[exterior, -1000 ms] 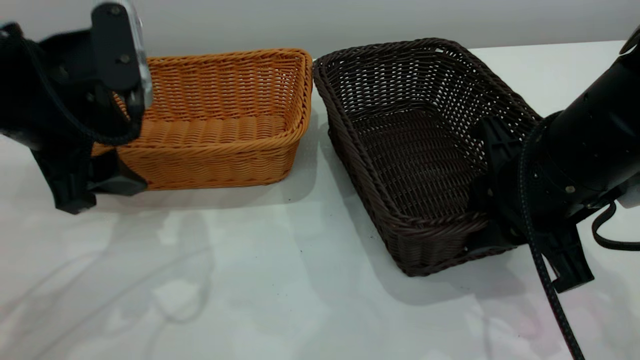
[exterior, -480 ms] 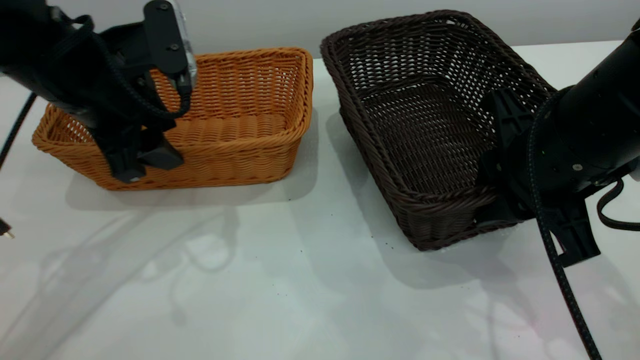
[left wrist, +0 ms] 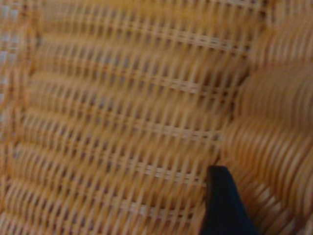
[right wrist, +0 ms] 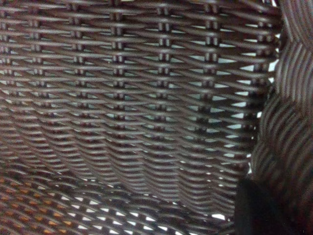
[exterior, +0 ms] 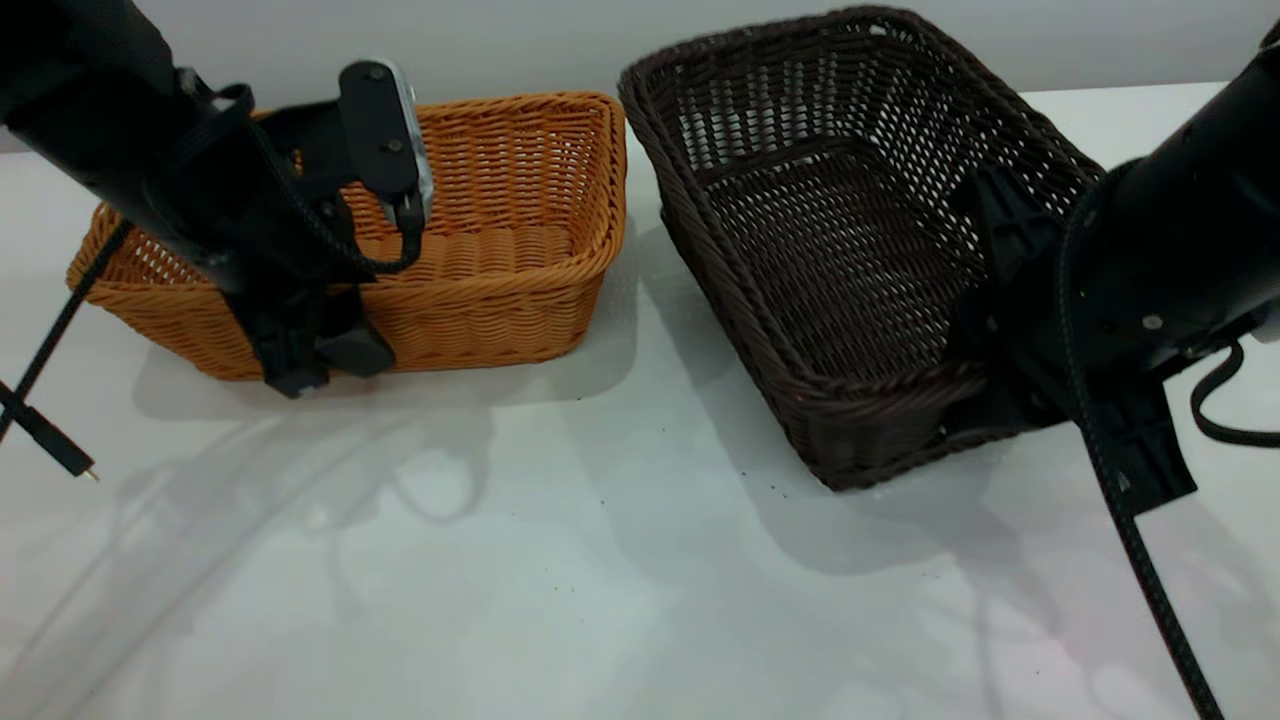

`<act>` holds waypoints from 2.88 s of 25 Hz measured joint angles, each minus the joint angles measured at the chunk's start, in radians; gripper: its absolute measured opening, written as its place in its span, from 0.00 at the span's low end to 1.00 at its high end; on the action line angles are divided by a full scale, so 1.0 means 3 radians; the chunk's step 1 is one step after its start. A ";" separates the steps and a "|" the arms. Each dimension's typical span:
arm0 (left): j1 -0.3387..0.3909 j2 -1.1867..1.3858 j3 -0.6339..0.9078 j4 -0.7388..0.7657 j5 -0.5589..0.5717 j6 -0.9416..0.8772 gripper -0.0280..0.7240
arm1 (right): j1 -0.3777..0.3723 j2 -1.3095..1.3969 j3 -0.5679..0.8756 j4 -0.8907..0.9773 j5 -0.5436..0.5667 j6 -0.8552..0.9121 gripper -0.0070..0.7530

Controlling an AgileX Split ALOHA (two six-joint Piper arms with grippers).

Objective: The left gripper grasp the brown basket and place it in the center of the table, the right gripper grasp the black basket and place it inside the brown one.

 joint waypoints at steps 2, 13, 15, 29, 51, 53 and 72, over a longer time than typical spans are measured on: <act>0.0005 0.0022 0.0000 0.0000 0.0029 0.0000 0.48 | -0.0052 -0.0071 -0.0021 -0.0003 0.0020 0.0000 0.17; 0.0007 0.0025 -0.0007 0.0023 0.0308 0.0023 0.17 | -0.0447 -0.0594 -0.0024 -0.0203 0.0281 -0.0076 0.17; 0.0007 0.0022 -0.0007 0.0012 0.0416 0.0015 0.17 | -0.0447 -0.0620 -0.0024 -0.0199 0.0331 -0.0056 0.17; -0.0397 0.0016 0.0026 -0.0411 0.0833 -0.0007 0.17 | -0.0684 -0.0638 -0.0039 -0.0188 0.0389 -0.0034 0.17; -0.1292 0.0019 0.0026 -0.0558 0.0822 0.0000 0.17 | -0.1042 -0.0825 -0.0043 -0.0467 0.0635 -0.0090 0.17; -0.1292 0.0019 0.0026 -0.0578 0.0826 0.0004 0.17 | -0.1042 -0.0825 -0.0043 -0.0464 0.0635 -0.0090 0.17; -0.1292 -0.0064 0.0026 -0.0623 0.0986 -0.0016 0.40 | -0.1042 -0.0825 -0.0043 -0.0555 0.0648 -0.0090 0.17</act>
